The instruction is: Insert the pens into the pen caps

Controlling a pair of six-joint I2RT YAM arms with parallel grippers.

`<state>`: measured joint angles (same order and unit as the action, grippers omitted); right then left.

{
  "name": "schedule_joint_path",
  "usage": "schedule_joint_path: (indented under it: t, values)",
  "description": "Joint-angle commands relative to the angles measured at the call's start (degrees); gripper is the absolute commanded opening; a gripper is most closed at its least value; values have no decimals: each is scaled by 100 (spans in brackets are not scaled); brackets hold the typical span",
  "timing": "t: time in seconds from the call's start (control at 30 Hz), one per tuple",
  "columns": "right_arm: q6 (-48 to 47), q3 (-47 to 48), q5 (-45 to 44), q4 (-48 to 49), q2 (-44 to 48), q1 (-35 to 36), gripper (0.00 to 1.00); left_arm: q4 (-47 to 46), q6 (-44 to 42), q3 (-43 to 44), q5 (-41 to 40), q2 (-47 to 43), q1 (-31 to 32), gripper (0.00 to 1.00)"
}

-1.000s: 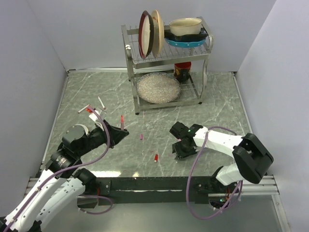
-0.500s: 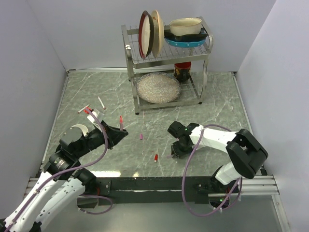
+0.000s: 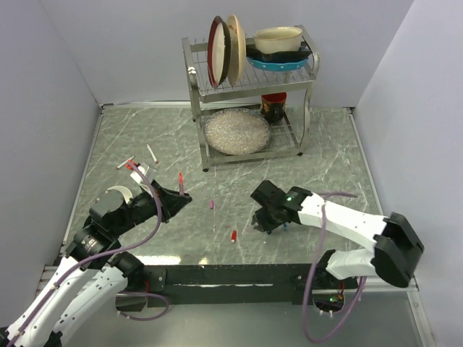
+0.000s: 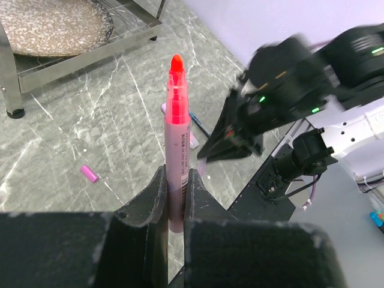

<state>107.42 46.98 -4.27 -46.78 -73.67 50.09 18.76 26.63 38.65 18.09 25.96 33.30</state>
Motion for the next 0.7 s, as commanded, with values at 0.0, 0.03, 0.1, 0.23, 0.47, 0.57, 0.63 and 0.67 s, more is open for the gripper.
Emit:
schedule_joint_path:
  t: [0.0,0.03,0.1,0.23,0.47,0.57,0.63,0.67]
  values:
    - [-1333,600,-1021,456,536,63,0,-136,-70,107,55,50,-8,1]
    - [-2173,706,-1153,642,590,63,0,-145,-62,90,72,76,-8,1]
    - [-3021,960,-1295,1395,783,72,0,-180,-79,64,212,111,-8,1]
    - [-4815,1103,-630,2996,1117,72,0,-294,-79,11,529,208,-8,1]
    - [-6495,1717,909,4422,934,72,0,-584,-106,-104,1363,392,-8,1]
    - [-6812,1849,1339,4669,898,80,0,-654,-141,-112,1714,551,-8,1]
    - [-7031,1893,1481,4670,907,89,0,-707,-150,-130,1864,630,-8,1]
    - [-7102,1911,1673,4913,907,98,0,-768,-150,-139,2039,656,-8,1]
